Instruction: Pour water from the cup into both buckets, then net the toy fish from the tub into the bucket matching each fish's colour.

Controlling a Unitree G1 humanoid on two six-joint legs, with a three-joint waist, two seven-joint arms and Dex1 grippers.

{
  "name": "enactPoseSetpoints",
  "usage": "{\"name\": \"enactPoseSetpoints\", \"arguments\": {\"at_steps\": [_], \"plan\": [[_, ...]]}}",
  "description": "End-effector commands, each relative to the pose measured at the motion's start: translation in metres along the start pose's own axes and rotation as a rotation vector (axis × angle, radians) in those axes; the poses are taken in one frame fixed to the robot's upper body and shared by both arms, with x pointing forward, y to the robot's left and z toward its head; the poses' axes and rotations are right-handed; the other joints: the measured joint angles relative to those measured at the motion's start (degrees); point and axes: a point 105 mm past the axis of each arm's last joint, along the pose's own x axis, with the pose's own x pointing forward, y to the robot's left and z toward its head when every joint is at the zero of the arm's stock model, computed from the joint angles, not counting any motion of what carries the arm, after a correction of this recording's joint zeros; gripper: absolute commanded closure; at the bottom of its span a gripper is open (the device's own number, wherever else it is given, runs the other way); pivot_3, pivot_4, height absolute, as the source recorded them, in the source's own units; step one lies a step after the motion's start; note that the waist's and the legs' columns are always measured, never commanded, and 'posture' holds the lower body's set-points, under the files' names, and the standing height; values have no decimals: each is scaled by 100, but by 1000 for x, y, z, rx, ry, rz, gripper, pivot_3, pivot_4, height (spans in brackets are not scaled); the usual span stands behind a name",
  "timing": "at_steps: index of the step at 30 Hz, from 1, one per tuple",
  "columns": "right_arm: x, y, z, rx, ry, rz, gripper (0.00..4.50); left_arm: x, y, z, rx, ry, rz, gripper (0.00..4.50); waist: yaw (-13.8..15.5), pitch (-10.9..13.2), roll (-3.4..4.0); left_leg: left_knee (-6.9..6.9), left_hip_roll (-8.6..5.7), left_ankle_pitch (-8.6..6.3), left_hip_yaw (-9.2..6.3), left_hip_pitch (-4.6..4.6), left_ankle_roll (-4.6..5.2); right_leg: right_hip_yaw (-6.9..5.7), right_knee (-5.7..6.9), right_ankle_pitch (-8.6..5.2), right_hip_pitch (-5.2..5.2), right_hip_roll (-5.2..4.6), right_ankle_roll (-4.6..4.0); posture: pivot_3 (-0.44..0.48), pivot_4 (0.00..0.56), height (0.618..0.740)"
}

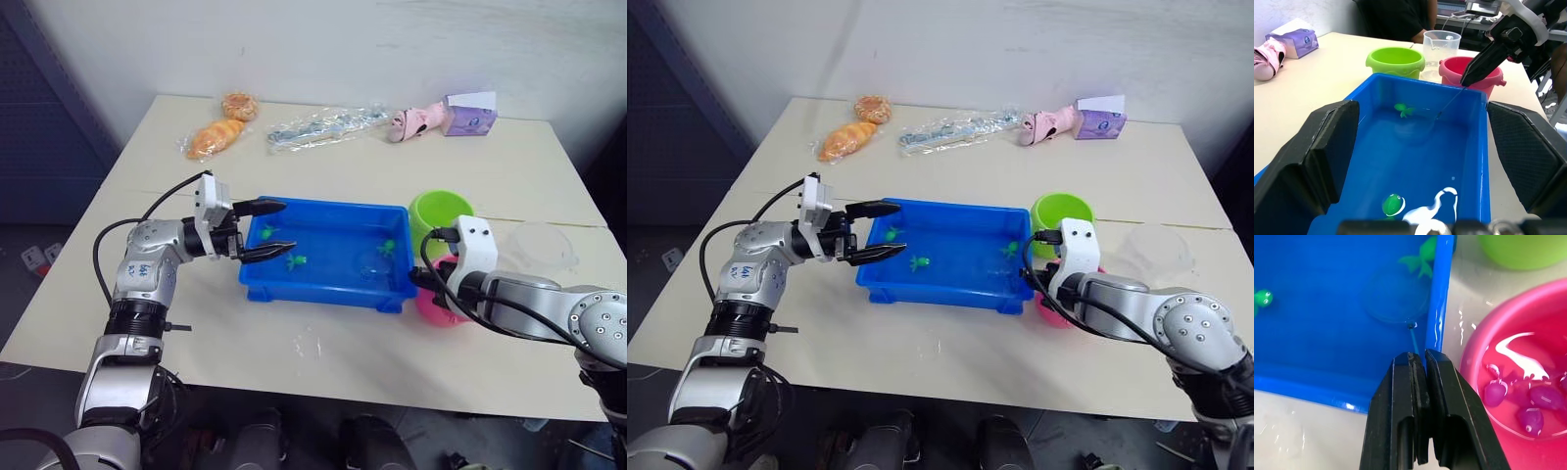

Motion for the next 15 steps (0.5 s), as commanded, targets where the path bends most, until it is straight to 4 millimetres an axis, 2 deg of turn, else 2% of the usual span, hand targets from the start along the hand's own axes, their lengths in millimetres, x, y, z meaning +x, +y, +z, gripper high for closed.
{"name": "enactPoseSetpoints", "arguments": {"at_steps": [1, 9, 15], "plan": [[1, -4, 16, -18, -105, -52, 4500, 2, -1, 5, 31, -9, -11, 43, -3, 0, 0, 0, 0, 0, 0, -1, 0, -1, -1, 0, -1, 0, 1, 0, 150, 740], [2, -8, 28, -91, -229, -104, 4500, -1, -1, 2, 28, -9, -9, 43, 3, 0, 1, -1, -1, 0, -2, -10, 0, -2, -1, 1, -8, -1, 1, 0, 150, 740], [-11, 7, 35, -238, -329, -46, 4500, -3, 0, -1, 29, -8, -7, 43, -9, 0, 1, -3, -2, 0, -1, -17, 1, -3, -1, 1, -16, -1, 1, 0, 150, 740]]}}
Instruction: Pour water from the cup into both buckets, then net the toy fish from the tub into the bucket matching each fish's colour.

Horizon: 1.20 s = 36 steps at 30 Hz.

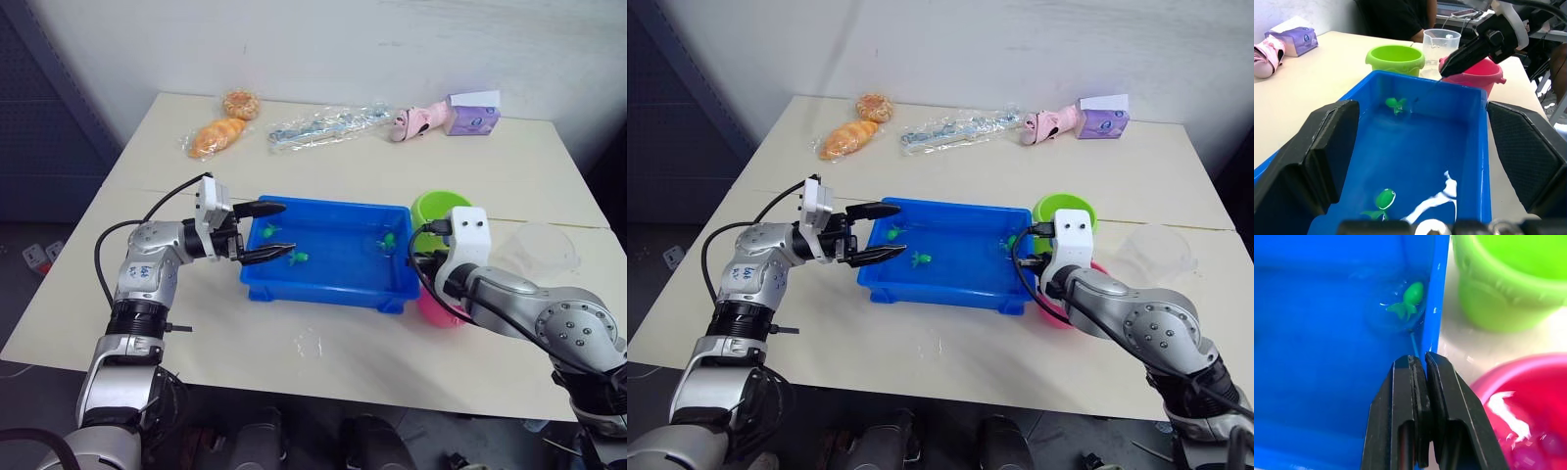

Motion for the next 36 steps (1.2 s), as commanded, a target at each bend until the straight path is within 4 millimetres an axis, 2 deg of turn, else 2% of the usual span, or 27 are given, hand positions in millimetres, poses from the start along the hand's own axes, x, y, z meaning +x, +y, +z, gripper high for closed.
{"name": "enactPoseSetpoints", "arguments": {"at_steps": [1, 8, 14, 19, 22, 24, 27, 33, 36], "plan": [[-15, -1, 23, -72, -129, 9, 4500, -3, 0, 2, 27, -5, 0, 43, -2, 0, 0, -1, 0, 0, 0, 0, 0, 0, 0, 0, -1, 0, 0, 0, 150, 740], [-38, 14, 33, -146, -242, 157, 4500, -5, -1, 1, 29, -8, -7, 43, -13, 0, 0, -3, 2, -1, 1, 1, 2, 1, -1, 0, -1, 1, 0, 0, 150, 740], [-59, 2, 43, -57, -306, 177, 4500, -4, -2, 2, 37, -23, -22, 43, 2, 0, 0, -3, 1, -2, 0, 2, 4, 0, -3, 0, 3, 1, 1, 0, 150, 740], [-80, -33, 57, -67, -351, 92, 4500, 1, -2, 7, 45, -48, -33, 43, 17, 0, 0, -2, -1, -4, 0, 1, 6, -2, -6, 2, 6, 0, 3, 0, 150, 740], [-88, -55, 60, -166, -341, 11, 4500, 5, -2, 10, 46, -63, -39, 43, 19, 0, 0, -3, -2, -4, 0, 2, 8, -3, -12, 3, 10, 1, 5, 0, 150, 740], [-89, -67, 57, -262, -316, -48, 4500, 7, -2, 10, 48, -63, -43, 43, 20, 0, 0, -4, -3, -5, 1, 3, 8, -2, -12, 3, 10, 1, 6, 0, 150, 740], [-87, -82, 52, -309, -319, -122, 4500, 10, -3, 10, 48, -65, -53, 43, 7, 0, 0, -4, -2, -4, 2, 6, 7, 0, -12, 3, 10, 4, 6, 0, 150, 740], [-76, -97, 42, -530, -310, -236, 4500, 14, -4, 12, 52, -70, -71, 43, 6, 0, 0, -7, -2, -2, 8, 14, 3, 5, -8, 3, 10, 6, 6, 0, 150, 740], [-71, -97, 44, -674, -345, -263, 4500, 19, -5, 14, 52, -76, -83, 43, 10, 0, 0, -6, -3, -1, 11, 13, 1, 8, -8, 3, 9, 5, 7, 0, 150, 740]]}}
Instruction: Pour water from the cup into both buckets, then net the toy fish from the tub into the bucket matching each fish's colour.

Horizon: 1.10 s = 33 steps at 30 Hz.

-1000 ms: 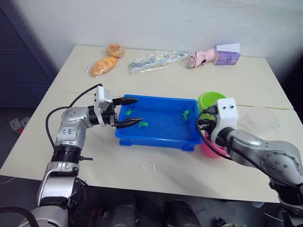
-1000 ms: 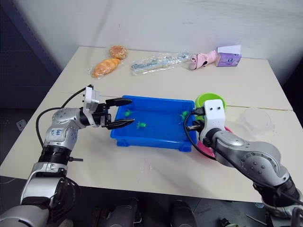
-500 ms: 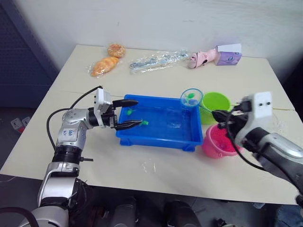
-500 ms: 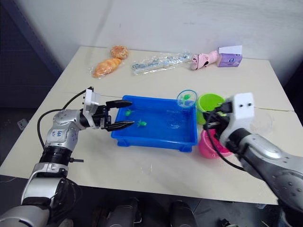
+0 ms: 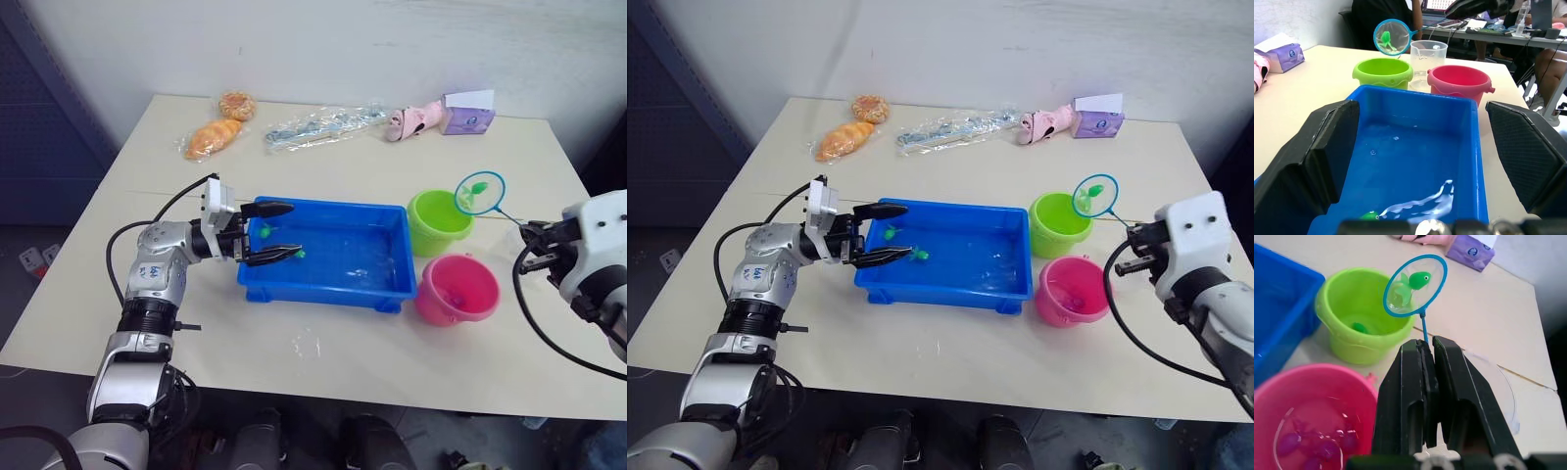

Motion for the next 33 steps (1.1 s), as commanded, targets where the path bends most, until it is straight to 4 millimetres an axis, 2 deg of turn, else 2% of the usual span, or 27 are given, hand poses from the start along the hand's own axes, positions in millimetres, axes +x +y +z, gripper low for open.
{"name": "enactPoseSetpoints", "arguments": {"at_steps": [1, 5, 13, 17, 21, 25, 29, 33], "plan": [[3, -6, 11, -189, -93, -49, 4500, 10, -1, 13, 41, -24, -37, 43, 2, 0, 0, 0, -1, 0, 1, 0, 0, 1, 0, 0, 0, -1, 0, 0, 150, 740], [5, 6, 19, -591, -185, -11, 4500, 13, -4, 13, 37, -34, -53, 43, 3, 2, 5, -2, -4, 1, 7, 1, -2, 6, 4, 0, -5, -1, 1, 0, 150, 740], [12, 15, 11, -796, -194, 32, 4500, 20, -9, 16, 37, -49, -70, 43, 1, 2, 5, 0, -1, 6, 6, 5, -10, 4, 4, 0, 0, 3, 1, 0, 150, 740], [13, 13, 0, -1010, -178, 49, 4500, 22, -10, 17, 41, -50, -75, 43, 3, 3, 5, 0, -1, 6, 6, 10, -10, 5, 4, -1, 3, 3, 1, 0, 150, 740], [12, 18, 0, -1196, -240, 81, 4500, 24, -9, 19, 46, -56, -72, 43, 4, 3, 5, 0, -2, 6, 7, 10, -10, 5, 4, -1, 3, 2, 1, 0, 150, 740], [12, 20, -3, -1275, -275, 106, 4500, 26, -9, 21, 45, -57, -75, 43, 0, 2, 5, 0, -2, 6, 8, 11, -11, 6, 5, -1, 3, 2, 1, 0, 150, 740], [12, 10, -12, -1292, -250, 96, 4500, 29, -9, 24, 51, -63, -73, 43, 5, 3, 5, 0, -1, 9, 7, 13, -16, 5, 5, -1, 5, 4, 1, 0, 150, 740], [9, -1, -7, -1305, -261, 46, 4500, 29, -9, 24, 49, -64, -65, 43, 12, 2, 5, 1, -2, 9, 7, 13, -16, 5, 5, -1, 6, 3, 1, 0, 150, 740]]}}
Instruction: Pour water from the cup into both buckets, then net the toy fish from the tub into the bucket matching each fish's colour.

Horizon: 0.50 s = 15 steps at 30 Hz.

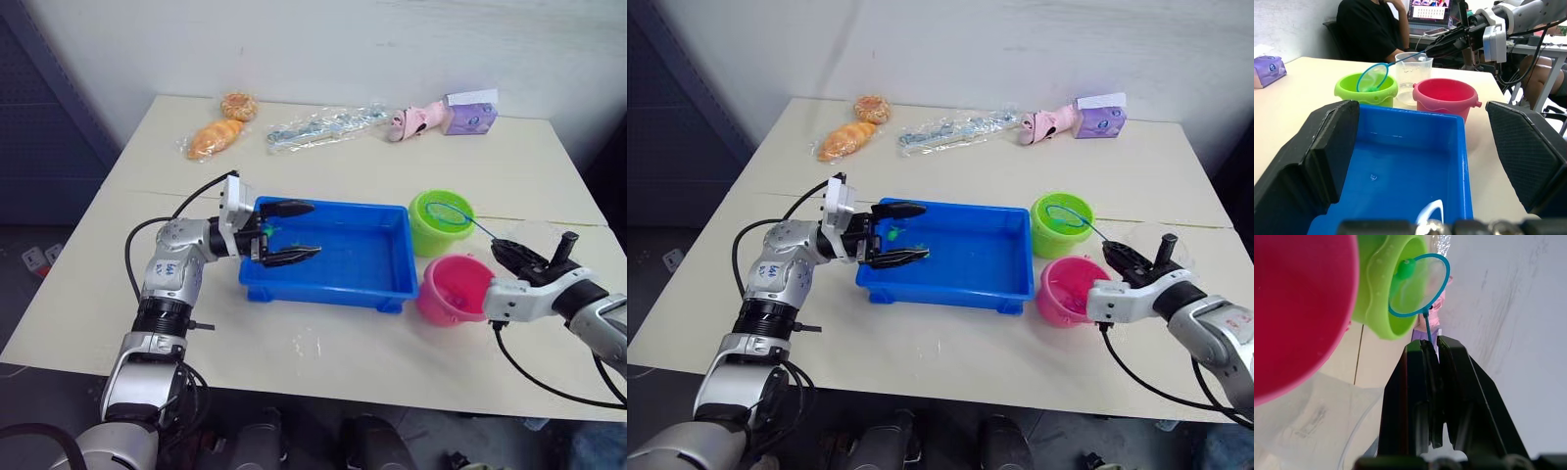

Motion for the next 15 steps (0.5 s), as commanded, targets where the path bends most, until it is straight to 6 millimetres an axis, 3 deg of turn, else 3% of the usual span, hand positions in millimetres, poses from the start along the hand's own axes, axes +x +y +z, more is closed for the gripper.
{"name": "enactPoseSetpoints", "arguments": {"at_steps": [1, 7, 12, 15], "plan": [[-6, -22, -8, -46, 18, -89, 4500, 4, 0, 16, 53, -30, -11, 43, -4, 0, 0, 0, 0, 0, 0, 1, 0, 0, 0, 0, 1, 0, 0, 0, 150, 740], [-11, -52, -2, 207, -24, -263, 4500, 3, 0, 16, 53, -33, 0, 43, -16, 0, 0, -2, 3, 3, 0, 7, -6, 1, 1, 0, 6, 7, 0, 0, 150, 740], [-7, -75, 25, 745, -210, -237, 4500, -26, 8, 19, 71, -12, 46, 43, -49, 1, 0, -2, 9, 4, 3, 13, -7, 5, 7, 0, 8, 12, 0, 0, 150, 740], [0, -70, 56, 1075, -340, -51, 4500, -48, 5, 21, 102, 27, 32, 43, -29, 1, 0, -1, 24, 5, -2, 15, -9, 3, 8, 0, 9, 21, -2, 0, 150, 740]]}}
